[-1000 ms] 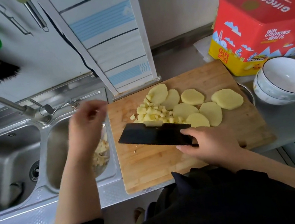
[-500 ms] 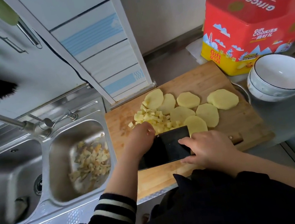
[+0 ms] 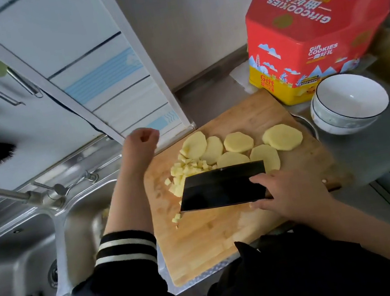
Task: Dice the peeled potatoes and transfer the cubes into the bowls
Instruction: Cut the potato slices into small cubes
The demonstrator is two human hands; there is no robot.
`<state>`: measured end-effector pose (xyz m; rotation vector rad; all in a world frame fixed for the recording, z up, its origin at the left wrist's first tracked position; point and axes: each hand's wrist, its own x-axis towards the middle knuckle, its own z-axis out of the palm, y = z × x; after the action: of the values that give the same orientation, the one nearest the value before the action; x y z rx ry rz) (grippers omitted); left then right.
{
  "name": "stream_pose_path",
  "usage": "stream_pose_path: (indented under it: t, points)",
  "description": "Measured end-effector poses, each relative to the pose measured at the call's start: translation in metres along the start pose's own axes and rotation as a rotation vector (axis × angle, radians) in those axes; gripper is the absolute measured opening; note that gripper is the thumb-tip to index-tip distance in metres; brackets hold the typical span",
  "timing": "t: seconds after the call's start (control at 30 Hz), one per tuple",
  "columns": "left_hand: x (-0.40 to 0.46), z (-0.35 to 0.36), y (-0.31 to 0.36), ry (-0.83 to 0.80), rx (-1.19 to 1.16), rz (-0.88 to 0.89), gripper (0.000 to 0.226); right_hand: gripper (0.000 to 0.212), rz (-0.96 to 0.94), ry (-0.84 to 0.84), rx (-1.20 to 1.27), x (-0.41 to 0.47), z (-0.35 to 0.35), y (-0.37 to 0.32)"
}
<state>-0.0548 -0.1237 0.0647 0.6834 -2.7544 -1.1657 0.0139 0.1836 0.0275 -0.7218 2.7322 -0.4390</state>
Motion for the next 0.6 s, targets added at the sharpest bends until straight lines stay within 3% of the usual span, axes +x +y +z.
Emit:
stream_pose_path:
  t: [0.07,0.13,0.27,0.4,0.6]
  points:
    - [0.009,0.000,-0.009,0.089,-0.019,-0.074,0.013,0.061,0.081,0.047,0.044,-0.004,-0.006,0.011]
    - [0.011,0.015,-0.017,0.078,0.062,-0.096,0.018,0.061,0.169,0.085,0.060,-0.009,-0.009,0.019]
    - [0.012,0.063,-0.017,-0.120,0.242,-0.054,0.042,0.059,0.368,0.181,0.163,-0.014,-0.007,0.027]
    - [0.030,0.096,-0.014,-0.317,0.646,0.108,0.081,0.054,0.501,0.219,0.261,-0.016,-0.009,0.028]
    - [0.038,0.121,-0.016,-0.420,0.730,0.083,0.099,0.056,0.559,0.245,0.304,-0.009,-0.016,0.037]
